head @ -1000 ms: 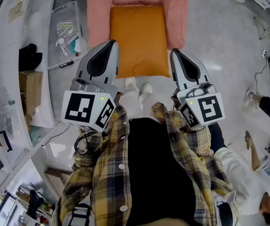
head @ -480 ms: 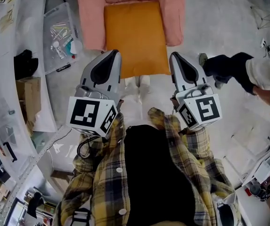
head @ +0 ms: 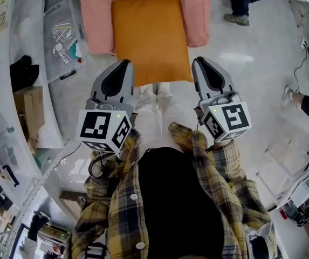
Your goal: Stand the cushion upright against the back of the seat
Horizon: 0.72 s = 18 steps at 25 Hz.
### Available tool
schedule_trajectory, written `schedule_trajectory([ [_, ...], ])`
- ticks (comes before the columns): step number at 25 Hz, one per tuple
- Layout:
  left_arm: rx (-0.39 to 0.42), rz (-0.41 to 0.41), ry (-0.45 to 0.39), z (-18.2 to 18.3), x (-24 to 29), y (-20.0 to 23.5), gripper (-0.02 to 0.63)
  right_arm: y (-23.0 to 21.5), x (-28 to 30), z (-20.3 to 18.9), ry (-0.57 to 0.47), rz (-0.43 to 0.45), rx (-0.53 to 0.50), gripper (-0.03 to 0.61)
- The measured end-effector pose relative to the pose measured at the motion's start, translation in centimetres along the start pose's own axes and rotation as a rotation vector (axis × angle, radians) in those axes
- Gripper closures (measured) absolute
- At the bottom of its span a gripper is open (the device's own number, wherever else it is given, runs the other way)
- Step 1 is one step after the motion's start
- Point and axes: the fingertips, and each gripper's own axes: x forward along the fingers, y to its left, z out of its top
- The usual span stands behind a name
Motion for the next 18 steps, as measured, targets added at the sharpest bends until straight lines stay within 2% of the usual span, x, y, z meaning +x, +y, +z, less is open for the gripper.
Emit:
schedule_trajectory([
  [3,-0.034,-0.013,0.056,-2.3,1.0,0.6,0.542,-1.3,0.7,-2.1,0.044,-0.018,0.047,0.503],
  [8,-0.081,-0.012,0.154,-6.5,2.6,2.2,0.481,-3.4,1.9,-6.3,0.133,-0.053,0.123,0.440],
  [18,-0.205,0.047,0.311,-16.3,4.4,6.5,0.399,-7.9,3.1,-15.2,0.279,-0.144,0.210,0.388],
])
